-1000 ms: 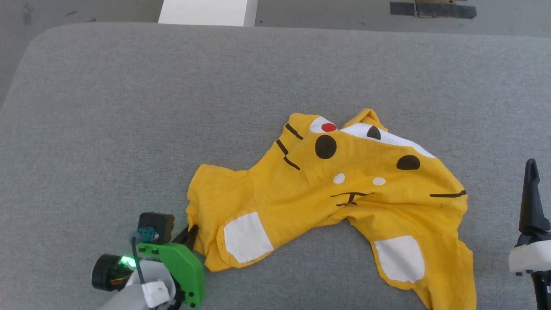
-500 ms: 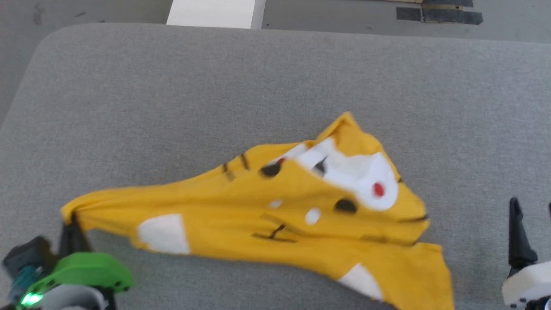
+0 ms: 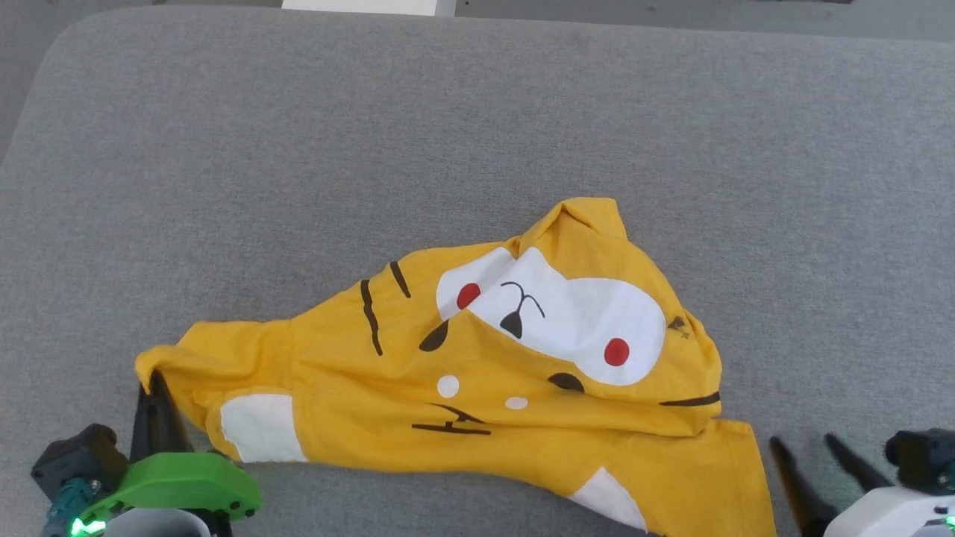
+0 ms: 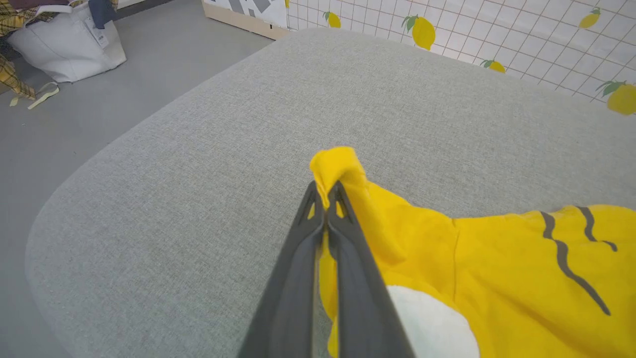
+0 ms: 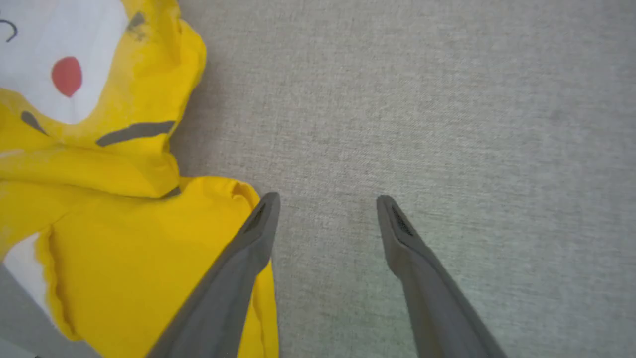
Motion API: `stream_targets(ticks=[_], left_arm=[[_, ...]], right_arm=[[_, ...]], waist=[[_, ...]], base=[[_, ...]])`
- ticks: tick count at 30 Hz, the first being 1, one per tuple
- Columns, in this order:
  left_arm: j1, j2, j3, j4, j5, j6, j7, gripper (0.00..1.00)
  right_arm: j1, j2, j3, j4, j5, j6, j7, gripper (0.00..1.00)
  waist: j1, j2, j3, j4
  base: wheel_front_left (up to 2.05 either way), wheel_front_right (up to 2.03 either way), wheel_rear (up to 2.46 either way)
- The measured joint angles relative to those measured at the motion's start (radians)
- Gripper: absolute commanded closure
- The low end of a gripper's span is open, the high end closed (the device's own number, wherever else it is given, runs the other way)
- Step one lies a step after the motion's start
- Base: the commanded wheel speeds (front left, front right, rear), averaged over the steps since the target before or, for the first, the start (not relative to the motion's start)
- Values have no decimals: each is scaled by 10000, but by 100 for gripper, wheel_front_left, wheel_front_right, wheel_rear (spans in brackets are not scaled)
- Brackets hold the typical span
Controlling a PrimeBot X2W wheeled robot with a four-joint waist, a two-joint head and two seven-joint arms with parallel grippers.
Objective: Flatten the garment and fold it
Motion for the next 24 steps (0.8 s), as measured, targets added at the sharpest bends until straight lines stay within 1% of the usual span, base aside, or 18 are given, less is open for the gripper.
stream_targets(ticks=[3, 5, 9, 14, 15, 16, 17, 19, 24], left_arm=[[-101, -109, -146, 96, 2, -73, -13, 100], [-120, -161, -186, 148, 0, -138, -13, 100], [-121, -196, -278, 207, -2, -209, -12, 100], [-122, -196, -366, 217, -2, -230, 31, 100], [-122, -196, -395, 221, -2, -232, 33, 100], [-122, -196, -418, 224, -2, -232, 42, 100], [-125, -196, -435, 228, -2, -232, 52, 100], [-133, -192, -474, 242, -2, -234, 121, 100], [-141, -178, -512, 230, -2, -236, 136, 100]], right_arm=[[272, -328, 449, -213, 316, 0, 504, 0], [336, -441, 562, -293, 430, 0, 631, 0], [338, -648, 773, -242, 339, 0, 631, 0], [298, -803, 1310, 209, 86, 0, 629, 0], [268, -897, 1442, 320, 17, 0, 627, 22], [190, -892, 1436, 443, -27, 0, 602, 70], [110, -894, 1457, 546, -151, 0, 558, 100], [-62, -882, 1442, 744, -441, 0, 483, 100], [-184, -422, 1133, 943, -713, 2, -21, 100]], waist=[[0, 0, -11, 59], [0, 0, -38, 95], [0, 0, -125, 203], [0, 0, -225, 351], [0, 0, -240, 383], [0, 0, -255, 412], [0, 0, -268, 429], [0, 0, -309, 464], [0, 0, -443, 472]], base=[[0, 0, 0], [0, 0, 0], [0, 0, 0], [0, 0, 0], [0, 0, 0], [0, 0, 0], [0, 0, 0], [0, 0, 0], [0, 0, 0]])
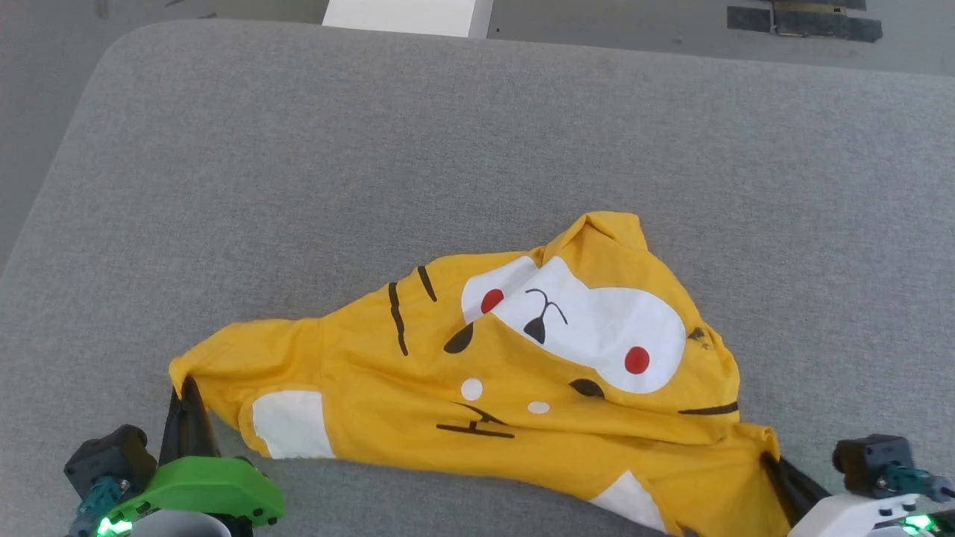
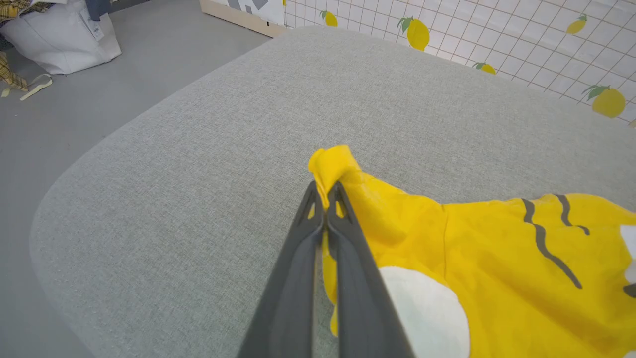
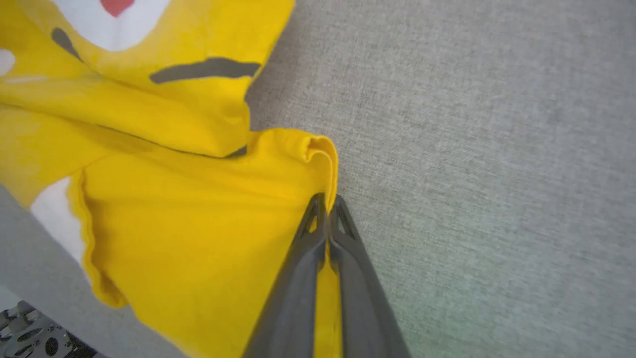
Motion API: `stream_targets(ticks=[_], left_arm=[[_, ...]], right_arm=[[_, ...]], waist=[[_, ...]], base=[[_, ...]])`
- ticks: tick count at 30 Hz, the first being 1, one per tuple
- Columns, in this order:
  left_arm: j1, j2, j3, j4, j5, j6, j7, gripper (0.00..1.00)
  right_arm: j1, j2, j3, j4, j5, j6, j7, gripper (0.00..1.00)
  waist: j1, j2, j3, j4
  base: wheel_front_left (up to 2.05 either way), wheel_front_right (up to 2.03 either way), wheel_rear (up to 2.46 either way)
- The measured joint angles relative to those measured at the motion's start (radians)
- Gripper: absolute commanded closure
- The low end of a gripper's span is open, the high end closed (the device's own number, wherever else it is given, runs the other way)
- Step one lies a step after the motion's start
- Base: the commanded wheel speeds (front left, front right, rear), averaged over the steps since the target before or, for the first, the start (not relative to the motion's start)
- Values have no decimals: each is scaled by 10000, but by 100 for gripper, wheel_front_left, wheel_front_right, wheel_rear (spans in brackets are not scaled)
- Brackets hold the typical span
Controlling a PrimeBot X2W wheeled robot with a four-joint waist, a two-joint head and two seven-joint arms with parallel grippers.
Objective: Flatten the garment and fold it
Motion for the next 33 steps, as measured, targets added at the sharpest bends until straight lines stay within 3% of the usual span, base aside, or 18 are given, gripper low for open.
stream_targets(ticks=[8, 13, 26, 33], left_arm=[[-143, -205, 196, -802, -211, -451, -17, 100], [-1009, 58, 165, -1360, -190, -794, 249, 100], [-5661, 800, -121, -1651, -90, -1768, 2470, 100], [-7700, 1026, -320, -1530, 0, -1969, 3672, 100]], right_arm=[[-766, 805, -1409, -961, 113, 0, -1011, 100], [-1937, 997, -1914, -1816, 849, 0, -943, 100], [-6931, -499, -1519, -2186, 1618, -2, 667, 100], [-8552, -848, -917, -2010, 1797, -2, 1386, 100]], waist=[[0, 0, -308, -213], [0, 0, -588, -402], [0, 0, -1492, -996], [0, 0, -1805, -1316]], base=[[0, 0, 0], [0, 0, 0], [0, 0, 0], [0, 0, 0]])
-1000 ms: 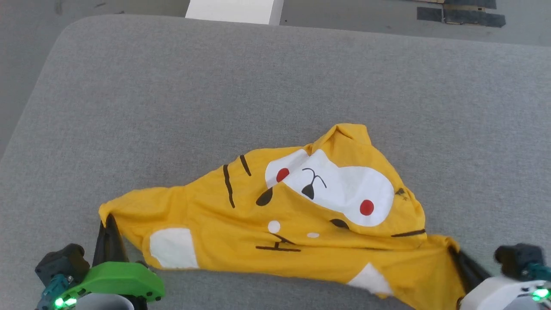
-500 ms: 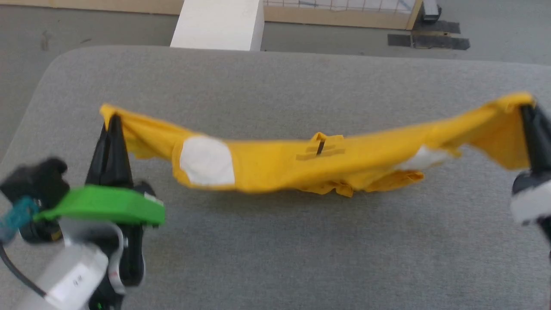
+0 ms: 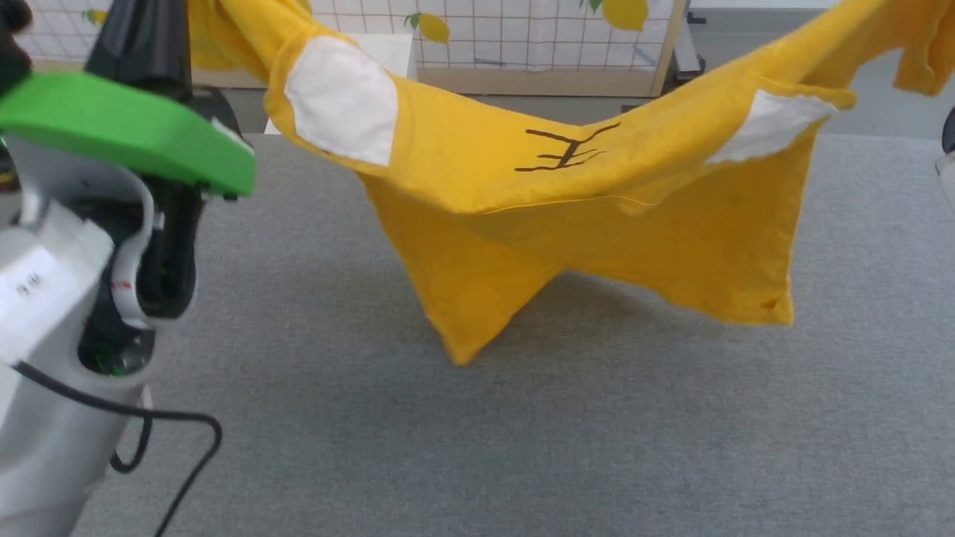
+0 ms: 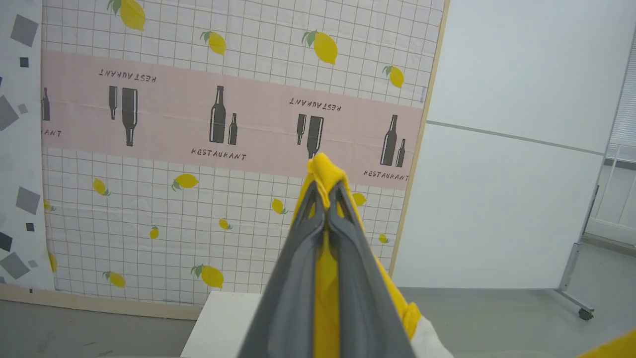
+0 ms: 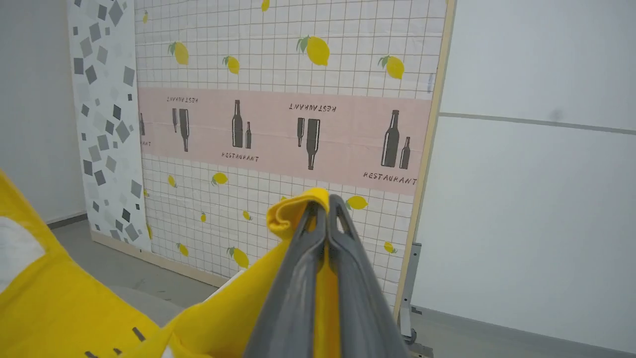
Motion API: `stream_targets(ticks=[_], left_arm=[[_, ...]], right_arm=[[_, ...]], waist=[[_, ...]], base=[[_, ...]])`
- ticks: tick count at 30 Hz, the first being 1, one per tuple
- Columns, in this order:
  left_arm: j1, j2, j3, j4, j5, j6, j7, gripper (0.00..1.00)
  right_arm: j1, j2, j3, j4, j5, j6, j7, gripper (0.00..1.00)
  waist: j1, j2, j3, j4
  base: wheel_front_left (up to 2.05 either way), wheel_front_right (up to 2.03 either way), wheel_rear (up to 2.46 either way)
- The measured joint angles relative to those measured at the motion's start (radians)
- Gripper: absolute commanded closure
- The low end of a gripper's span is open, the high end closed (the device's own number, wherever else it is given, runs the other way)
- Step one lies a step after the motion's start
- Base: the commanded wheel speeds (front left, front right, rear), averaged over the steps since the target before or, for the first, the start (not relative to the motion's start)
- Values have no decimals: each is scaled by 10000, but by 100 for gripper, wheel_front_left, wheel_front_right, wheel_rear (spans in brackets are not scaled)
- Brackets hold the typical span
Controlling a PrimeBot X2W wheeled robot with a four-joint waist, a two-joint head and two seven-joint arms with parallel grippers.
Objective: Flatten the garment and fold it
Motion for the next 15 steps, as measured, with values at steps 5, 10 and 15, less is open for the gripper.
stream_targets(ticks=[5, 10, 15], left_arm=[[-865, 174, -113, 167, -35, 71, 1024, 100], [-1757, -4, -178, 836, -196, 364, 1768, 100], [-3118, -366, -221, 2247, -153, 502, 2054, 100]], right_arm=[[-749, -40, 259, 303, 173, 0, 732, 100], [-1645, -142, 360, 1273, 163, 0, 1235, 100], [-3008, -190, 610, 2784, -138, 0, 1204, 100]], waist=[[0, 0, -78, -296], [0, 0, 169, -495], [0, 0, 652, -638]], base=[[0, 0, 0], [0, 0, 0], [0, 0, 0]])
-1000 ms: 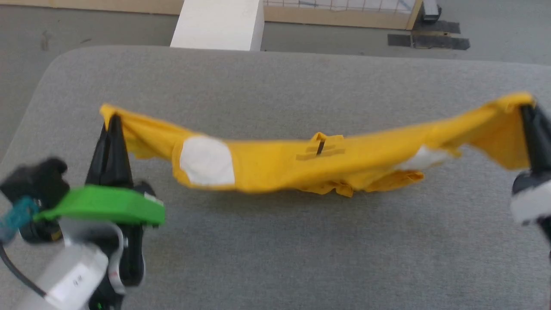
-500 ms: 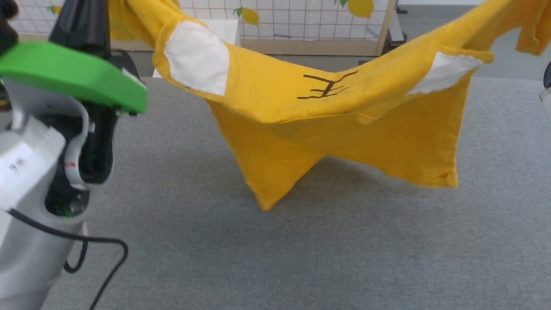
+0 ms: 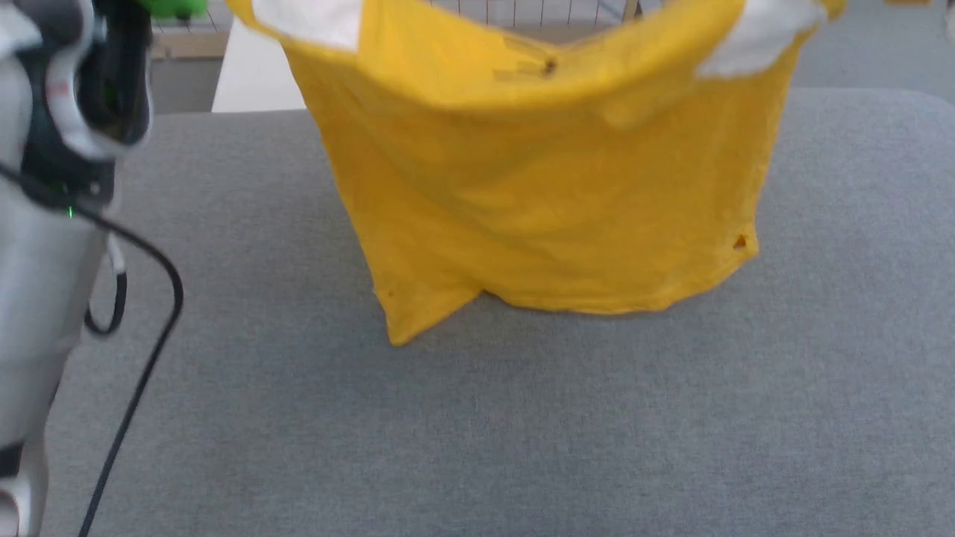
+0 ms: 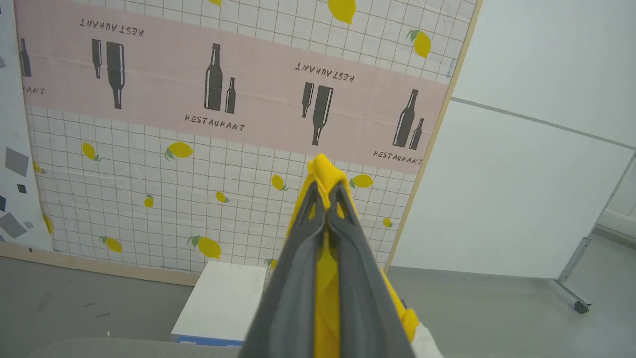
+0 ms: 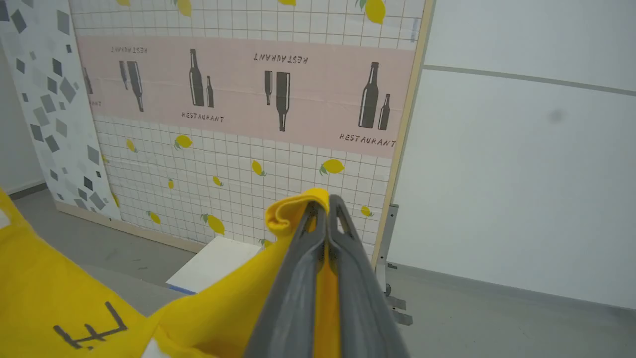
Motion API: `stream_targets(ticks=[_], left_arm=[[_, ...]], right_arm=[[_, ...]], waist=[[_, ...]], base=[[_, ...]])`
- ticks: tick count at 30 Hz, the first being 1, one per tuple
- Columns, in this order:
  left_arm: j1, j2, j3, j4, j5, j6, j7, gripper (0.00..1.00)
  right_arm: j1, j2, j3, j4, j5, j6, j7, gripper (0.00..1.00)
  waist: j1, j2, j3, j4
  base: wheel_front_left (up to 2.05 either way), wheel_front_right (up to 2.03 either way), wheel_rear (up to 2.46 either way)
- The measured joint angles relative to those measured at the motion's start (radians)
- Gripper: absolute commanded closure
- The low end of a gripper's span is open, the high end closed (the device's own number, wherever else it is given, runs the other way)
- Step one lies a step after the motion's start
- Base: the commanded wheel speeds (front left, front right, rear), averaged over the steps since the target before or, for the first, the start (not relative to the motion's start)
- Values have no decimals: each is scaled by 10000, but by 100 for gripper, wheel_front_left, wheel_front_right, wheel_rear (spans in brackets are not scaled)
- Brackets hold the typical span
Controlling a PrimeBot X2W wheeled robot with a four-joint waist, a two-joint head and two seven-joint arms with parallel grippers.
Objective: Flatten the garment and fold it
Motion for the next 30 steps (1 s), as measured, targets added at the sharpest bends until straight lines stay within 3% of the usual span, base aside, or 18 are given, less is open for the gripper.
stream_targets(ticks=[11, 18, 23, 30], left_arm=[[-4413, -1603, -318, 3080, 1377, 299, -1193, 100], [-5591, -1948, -38, 4044, 1933, 468, -2757, 100], [-5708, -2050, 244, 4284, 1904, 71, -3967, 100], [-5045, -2337, 280, 4878, 1407, -928, -4978, 100]], right_arm=[[-4387, 196, 314, 3708, -1532, 0, -2282, 100], [-5978, 119, 245, 5198, -2150, 0, -3800, 100], [-6259, -107, 157, 5862, -2397, 0, -4767, 100], [-6067, -341, 412, 6707, -2293, 0, -5517, 100]], waist=[[0, 0, 1683, -207], [1, 0, 2854, -224], [1, 0, 3642, -180], [2, 0, 4596, -7]], base=[[0, 0, 0], [0, 0, 0], [0, 0, 0], [0, 0, 0]])
